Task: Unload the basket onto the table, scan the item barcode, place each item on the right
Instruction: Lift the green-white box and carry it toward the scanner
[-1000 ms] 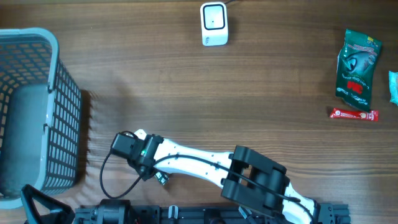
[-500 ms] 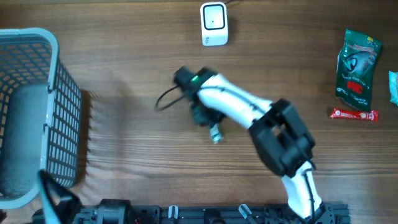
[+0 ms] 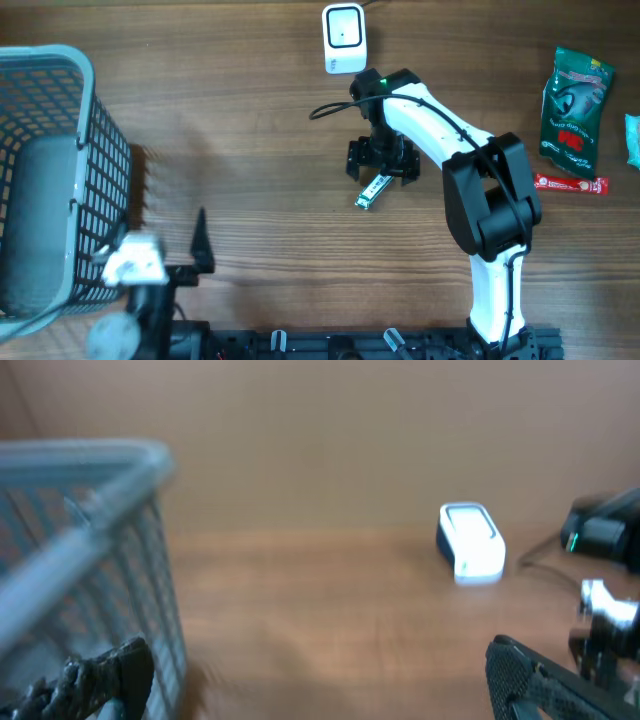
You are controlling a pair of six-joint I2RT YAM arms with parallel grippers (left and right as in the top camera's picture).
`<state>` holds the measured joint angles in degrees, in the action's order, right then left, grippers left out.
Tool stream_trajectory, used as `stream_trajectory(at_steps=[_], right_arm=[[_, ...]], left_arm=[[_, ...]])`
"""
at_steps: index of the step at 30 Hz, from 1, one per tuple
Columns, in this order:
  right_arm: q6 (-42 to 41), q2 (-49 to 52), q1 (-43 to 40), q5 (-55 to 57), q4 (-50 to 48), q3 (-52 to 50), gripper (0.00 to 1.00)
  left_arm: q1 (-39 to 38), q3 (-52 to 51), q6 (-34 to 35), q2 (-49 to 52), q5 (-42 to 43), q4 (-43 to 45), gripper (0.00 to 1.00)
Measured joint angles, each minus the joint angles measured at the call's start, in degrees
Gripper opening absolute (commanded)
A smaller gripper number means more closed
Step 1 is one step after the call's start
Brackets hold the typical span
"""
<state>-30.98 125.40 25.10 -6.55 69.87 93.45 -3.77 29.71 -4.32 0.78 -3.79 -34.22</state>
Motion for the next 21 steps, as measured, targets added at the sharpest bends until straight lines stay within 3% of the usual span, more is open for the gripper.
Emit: stream_trajectory(at_steps=[5,10,12,14,17,19,21], right_arm=[[-3.3,0.0,1.2,-10.3,1.3,0.0,1.0],[-19.8,0.0,3.9,-7.0,-2.7,-2.8,0.96],[-23.2,-0.5,4.5,-7.1,-6.4,-5.3,0.85],[-26.1,-2.3,5.0,-6.2,-10.3,-8.0,0.56],[-28.8,-3.9,5.1,-5.0,-12.5,-10.3,0.35],[-30.2,-4.0,5.0,-5.2,-13.3,-10.5,0.37],[-33.4,-4.1,4.8,-6.2,-14.3,-10.5,0.49]], left_arm=[[0.0,-9.9,1.4,0.1,1.1,1.2,1.0],[0.0,-10.1,1.7,0.1,1.9,0.9,1.0],[0.0,-10.1,1.7,0.1,2.0,0.0,1.0],[0.0,-10.1,1.7,0.1,2.1,-0.8,1.0],[0.0,-10.1,1.7,0.1,2.1,-0.9,1.0],[0.0,-10.1,1.7,0.1,2.1,-0.9,1.0],[0.0,-10.1,1.7,0.1,2.1,-1.0,1.0]])
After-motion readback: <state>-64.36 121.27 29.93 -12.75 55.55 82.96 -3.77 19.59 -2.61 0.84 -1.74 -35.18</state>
